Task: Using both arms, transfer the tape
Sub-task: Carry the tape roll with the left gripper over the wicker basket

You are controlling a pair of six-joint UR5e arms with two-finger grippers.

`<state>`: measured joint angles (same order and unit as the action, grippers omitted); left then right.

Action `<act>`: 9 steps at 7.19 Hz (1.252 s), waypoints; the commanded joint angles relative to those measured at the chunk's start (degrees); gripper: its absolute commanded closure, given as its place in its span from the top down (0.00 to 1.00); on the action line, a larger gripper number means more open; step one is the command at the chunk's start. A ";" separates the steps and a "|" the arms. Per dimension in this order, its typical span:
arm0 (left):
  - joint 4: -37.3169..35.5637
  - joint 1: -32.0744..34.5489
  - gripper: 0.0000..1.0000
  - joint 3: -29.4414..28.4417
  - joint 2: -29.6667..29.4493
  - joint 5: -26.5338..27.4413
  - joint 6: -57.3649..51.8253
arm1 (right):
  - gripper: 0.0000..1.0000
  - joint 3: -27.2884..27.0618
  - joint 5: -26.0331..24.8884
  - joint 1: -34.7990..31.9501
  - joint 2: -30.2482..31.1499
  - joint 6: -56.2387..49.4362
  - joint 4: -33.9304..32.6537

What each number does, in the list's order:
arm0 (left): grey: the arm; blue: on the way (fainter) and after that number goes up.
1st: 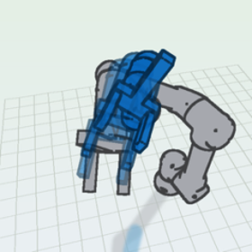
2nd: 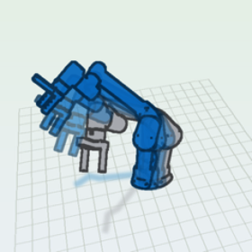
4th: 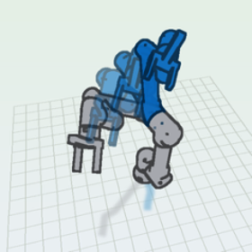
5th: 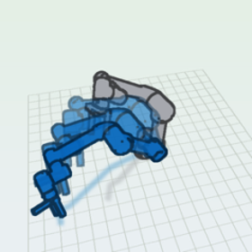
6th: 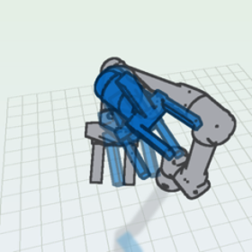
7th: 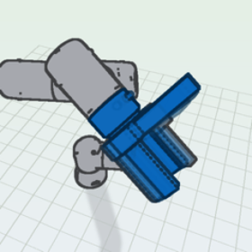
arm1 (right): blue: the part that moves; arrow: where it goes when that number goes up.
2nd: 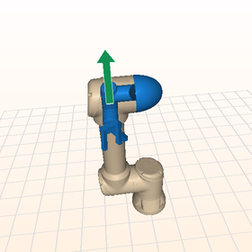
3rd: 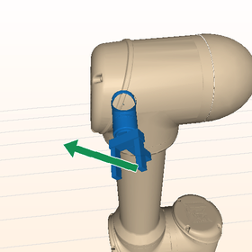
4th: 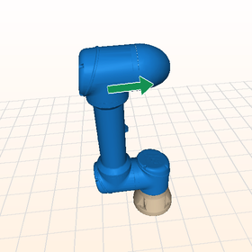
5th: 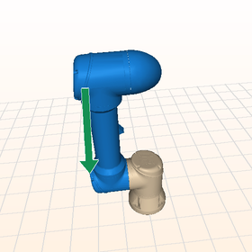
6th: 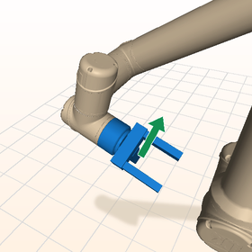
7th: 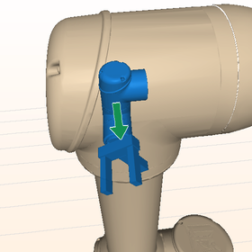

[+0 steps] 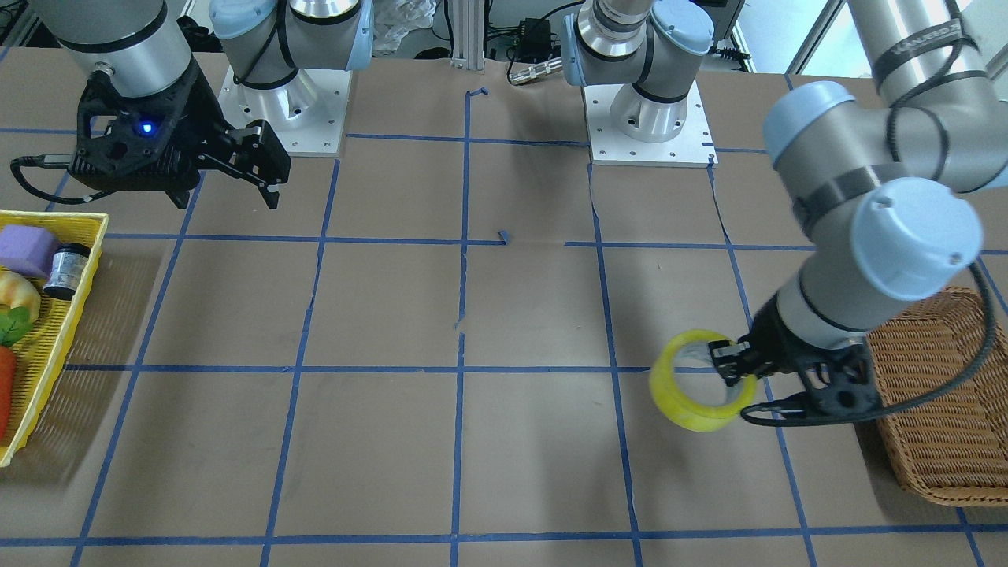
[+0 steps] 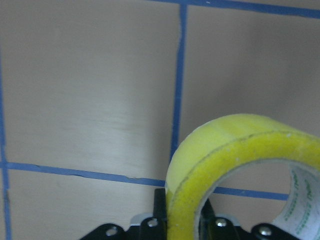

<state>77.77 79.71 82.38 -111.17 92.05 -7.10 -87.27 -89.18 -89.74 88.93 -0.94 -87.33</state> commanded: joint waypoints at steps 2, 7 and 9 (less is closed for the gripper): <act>-0.51 -21.19 0.00 -1.42 -2.46 -0.38 -30.51 | 1.00 0.00 -4.04 -0.17 0.19 -2.56 0.49; -14.39 -31.87 0.00 -5.04 -14.68 -1.16 -49.37 | 1.00 -0.61 -2.93 -0.35 0.19 -2.84 -0.39; -14.49 -32.07 0.02 -3.90 -17.05 -3.96 -47.85 | 0.99 -1.15 -1.19 -0.35 0.54 -2.67 -2.13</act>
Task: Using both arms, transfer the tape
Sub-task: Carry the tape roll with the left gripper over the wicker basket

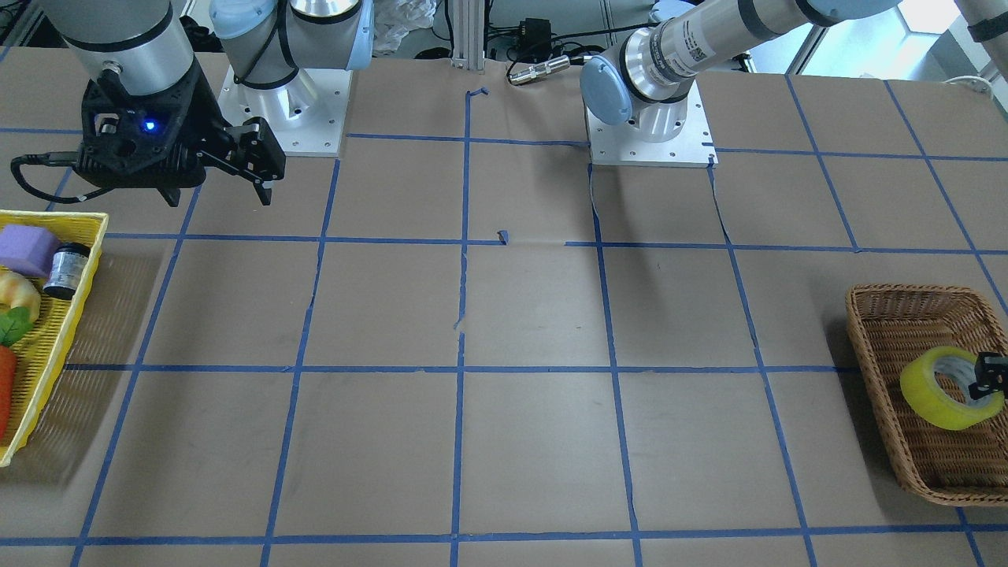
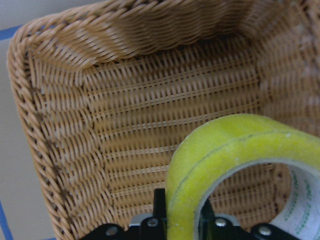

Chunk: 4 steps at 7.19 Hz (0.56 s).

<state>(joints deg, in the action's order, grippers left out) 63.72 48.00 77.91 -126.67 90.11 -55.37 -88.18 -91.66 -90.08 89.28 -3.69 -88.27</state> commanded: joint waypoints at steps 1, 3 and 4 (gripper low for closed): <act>-0.35 -0.27 0.72 0.23 -1.56 -2.22 2.44 | 1.00 -0.33 1.57 0.00 0.20 0.17 -1.81; 1.65 1.73 1.00 0.31 1.76 -1.96 5.79 | 1.00 -0.33 1.39 0.00 0.20 -0.18 -1.82; 9.33 7.40 1.00 -0.30 6.48 -1.00 9.98 | 1.00 -0.50 1.31 0.00 0.20 -0.35 -1.82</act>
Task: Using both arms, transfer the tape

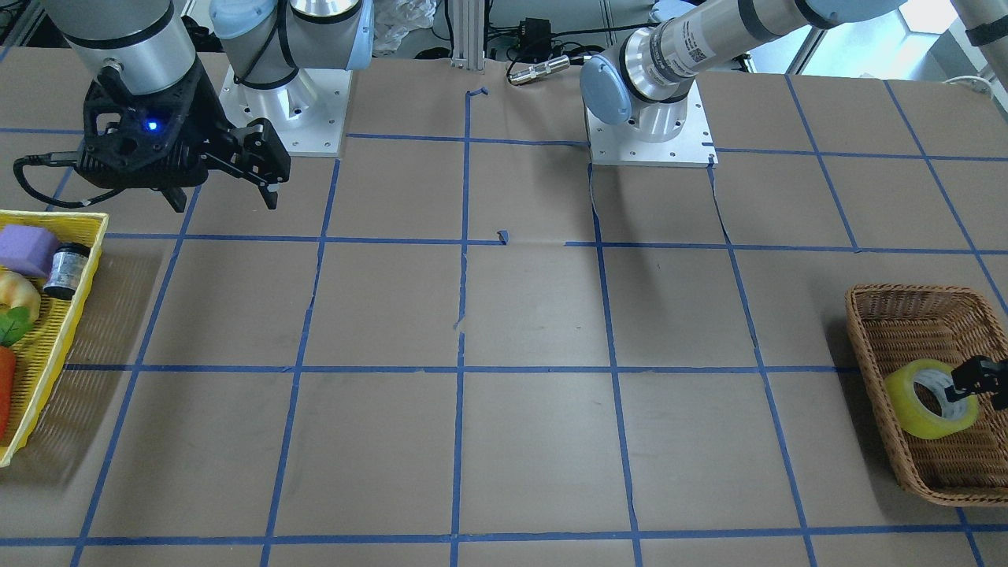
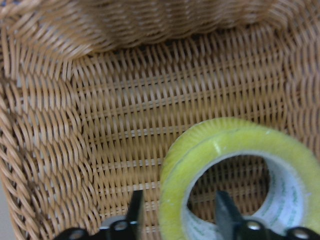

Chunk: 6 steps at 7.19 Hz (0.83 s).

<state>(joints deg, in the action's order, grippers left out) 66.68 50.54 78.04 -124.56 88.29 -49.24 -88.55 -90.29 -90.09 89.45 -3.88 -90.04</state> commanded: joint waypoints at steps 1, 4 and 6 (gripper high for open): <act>12.18 9.53 1.00 0.09 9.63 0.75 13.55 | 1.00 -0.30 0.12 0.09 0.02 -0.08 -0.04; 21.98 30.87 1.00 1.40 21.43 0.74 43.10 | 1.00 -0.31 0.03 0.09 0.11 -0.08 -0.04; 21.66 41.01 1.00 7.35 29.24 -0.04 58.78 | 1.00 -0.31 0.03 0.09 0.11 -0.08 -0.04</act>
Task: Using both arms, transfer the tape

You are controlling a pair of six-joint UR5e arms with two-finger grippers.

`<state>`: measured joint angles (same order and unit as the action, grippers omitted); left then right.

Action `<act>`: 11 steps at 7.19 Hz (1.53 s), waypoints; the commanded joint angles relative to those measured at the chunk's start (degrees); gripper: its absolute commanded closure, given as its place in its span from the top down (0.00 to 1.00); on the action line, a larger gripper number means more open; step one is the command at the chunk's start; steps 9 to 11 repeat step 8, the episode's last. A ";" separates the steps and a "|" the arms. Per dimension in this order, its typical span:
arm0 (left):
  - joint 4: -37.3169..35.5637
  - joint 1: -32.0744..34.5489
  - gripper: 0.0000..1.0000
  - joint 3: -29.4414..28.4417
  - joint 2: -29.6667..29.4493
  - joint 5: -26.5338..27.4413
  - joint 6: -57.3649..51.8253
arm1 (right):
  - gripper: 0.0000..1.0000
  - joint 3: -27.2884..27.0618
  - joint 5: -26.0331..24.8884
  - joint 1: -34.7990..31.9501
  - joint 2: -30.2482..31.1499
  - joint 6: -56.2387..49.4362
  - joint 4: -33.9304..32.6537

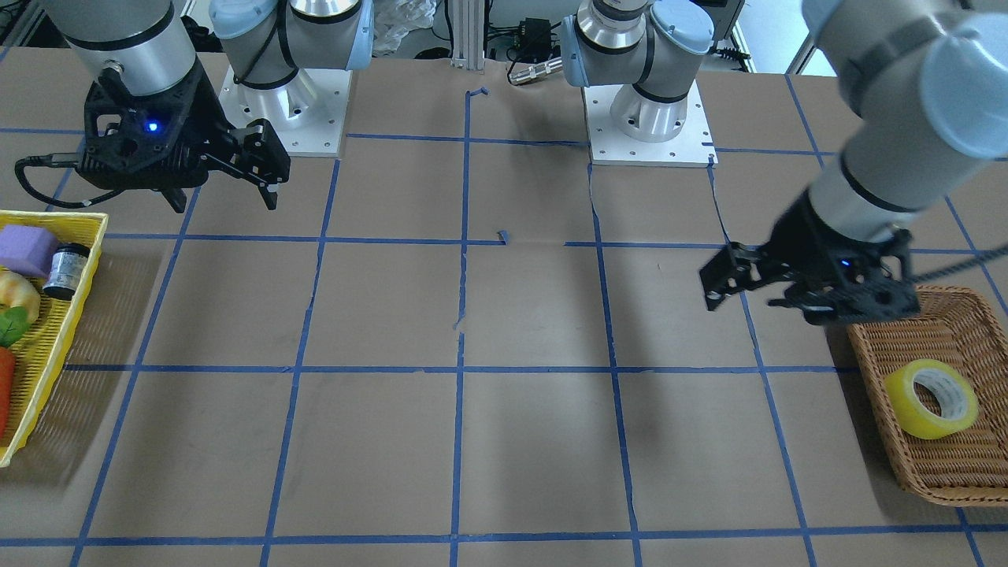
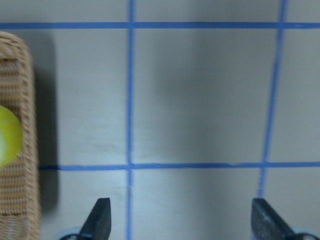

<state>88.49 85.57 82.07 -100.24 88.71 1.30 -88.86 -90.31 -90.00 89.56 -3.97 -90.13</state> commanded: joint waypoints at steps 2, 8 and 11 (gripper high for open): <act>-0.16 6.19 1.00 4.25 10.57 0.32 8.02 | 1.00 0.00 -0.22 0.09 0.00 0.01 0.04; -0.60 4.26 1.00 4.42 10.76 1.02 5.39 | 1.00 0.00 -0.13 0.09 0.09 -0.08 -0.05; -0.60 4.26 1.00 4.42 10.76 1.02 5.39 | 1.00 0.00 -0.13 0.09 0.09 -0.08 -0.05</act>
